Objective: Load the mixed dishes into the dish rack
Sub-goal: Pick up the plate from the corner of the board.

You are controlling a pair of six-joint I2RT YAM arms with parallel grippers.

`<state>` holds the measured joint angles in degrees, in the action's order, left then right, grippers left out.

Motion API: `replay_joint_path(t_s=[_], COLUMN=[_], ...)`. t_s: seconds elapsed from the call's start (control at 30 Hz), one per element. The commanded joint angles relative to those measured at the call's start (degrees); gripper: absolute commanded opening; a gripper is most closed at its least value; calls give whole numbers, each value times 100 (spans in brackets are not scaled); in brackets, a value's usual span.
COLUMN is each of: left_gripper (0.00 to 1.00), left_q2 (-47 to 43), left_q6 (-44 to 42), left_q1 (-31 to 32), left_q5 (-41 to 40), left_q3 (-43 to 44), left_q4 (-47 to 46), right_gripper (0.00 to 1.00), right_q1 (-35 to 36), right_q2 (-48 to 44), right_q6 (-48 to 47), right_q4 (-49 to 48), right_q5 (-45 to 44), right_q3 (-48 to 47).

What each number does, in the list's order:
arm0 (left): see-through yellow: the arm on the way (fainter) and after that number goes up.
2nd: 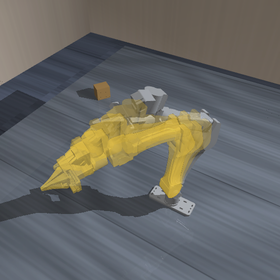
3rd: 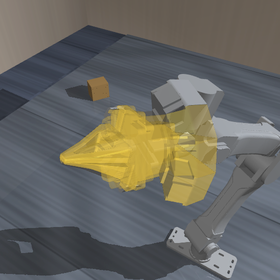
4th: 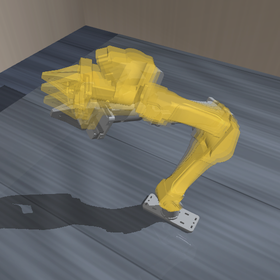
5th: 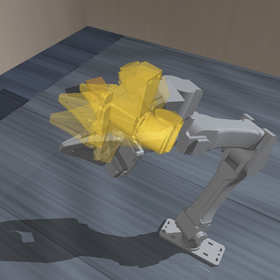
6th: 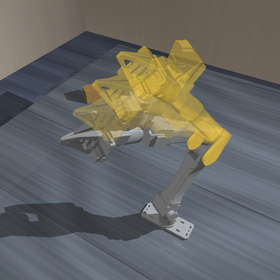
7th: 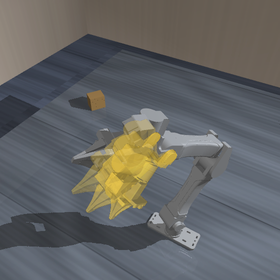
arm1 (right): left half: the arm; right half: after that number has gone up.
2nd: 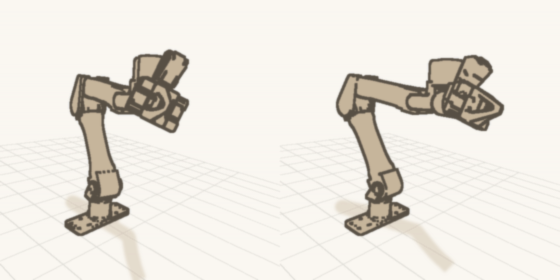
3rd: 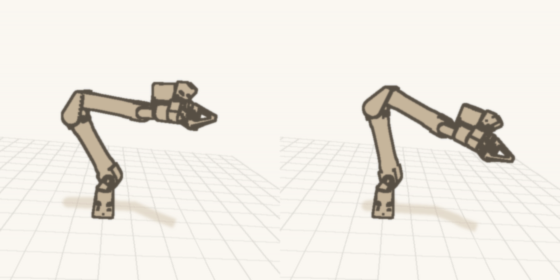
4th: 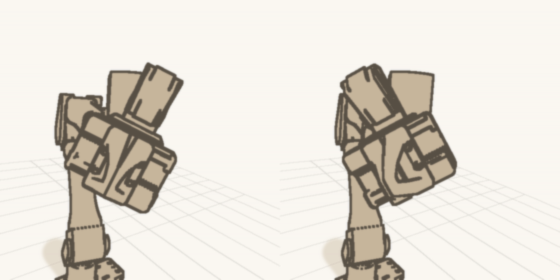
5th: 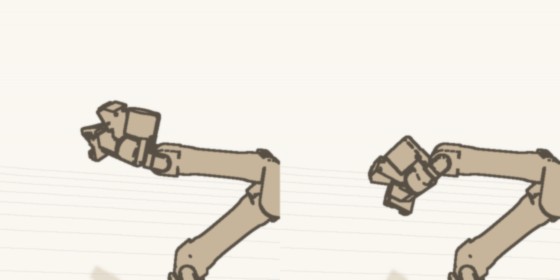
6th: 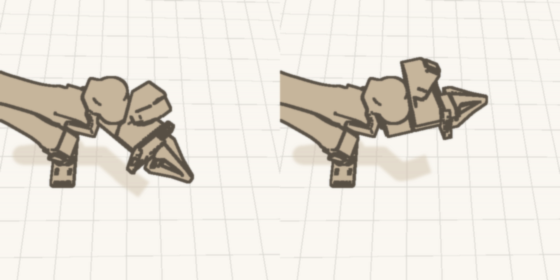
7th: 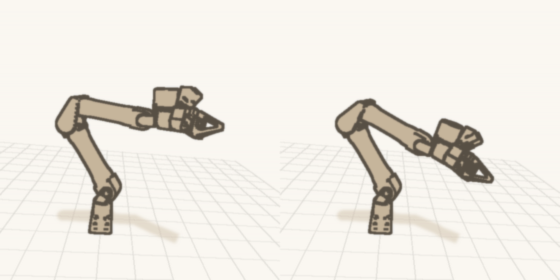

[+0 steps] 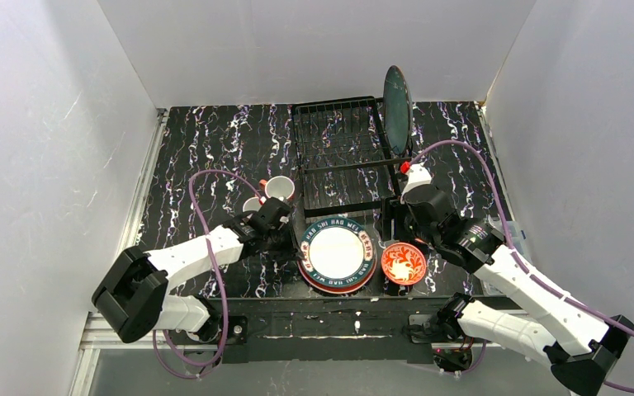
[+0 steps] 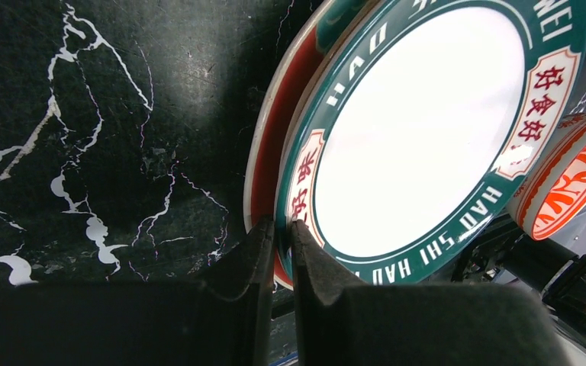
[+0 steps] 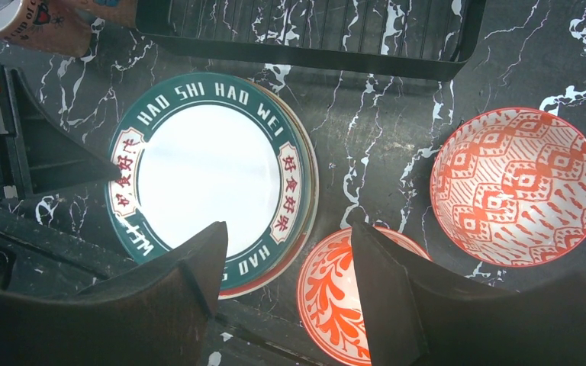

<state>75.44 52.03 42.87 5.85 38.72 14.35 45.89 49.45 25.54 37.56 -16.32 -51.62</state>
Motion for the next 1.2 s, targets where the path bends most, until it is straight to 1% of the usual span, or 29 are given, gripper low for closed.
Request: replay_joint_path(t_s=[0.0,0.1,0.4,0.67,0.73,0.83,1.17], left_gripper=[5,0,0,0,0,0,0], left_q2=[-162,-237,-618,-988,-1110,-1240,-1564], left_q6=[-174,-184,-269,-268,-274,-278,-179], left_q1=[10,5,11,9,8,8,10], left_q5=[-166,-200,-421,-505,-687,-747,-786], left_q3=[70,73,10,-158,-186,-268,-667], left_q4=[354,415,670,870,970,1046,1059], right_gripper=[68,68,68,68,68,68,68], right_q1=[17,17,17,17,17,17,17], right_q2=[7,4,-41,84,150,253,574], right_q6=[39,42,102,174,175,200,367], right_q4=[-153,-137,-179,-402,-471,-594,-1121], right_q5=[-47,-55,-7,364,480,616,1151], right_q3=[-49,-53,47,246,319,423,829])
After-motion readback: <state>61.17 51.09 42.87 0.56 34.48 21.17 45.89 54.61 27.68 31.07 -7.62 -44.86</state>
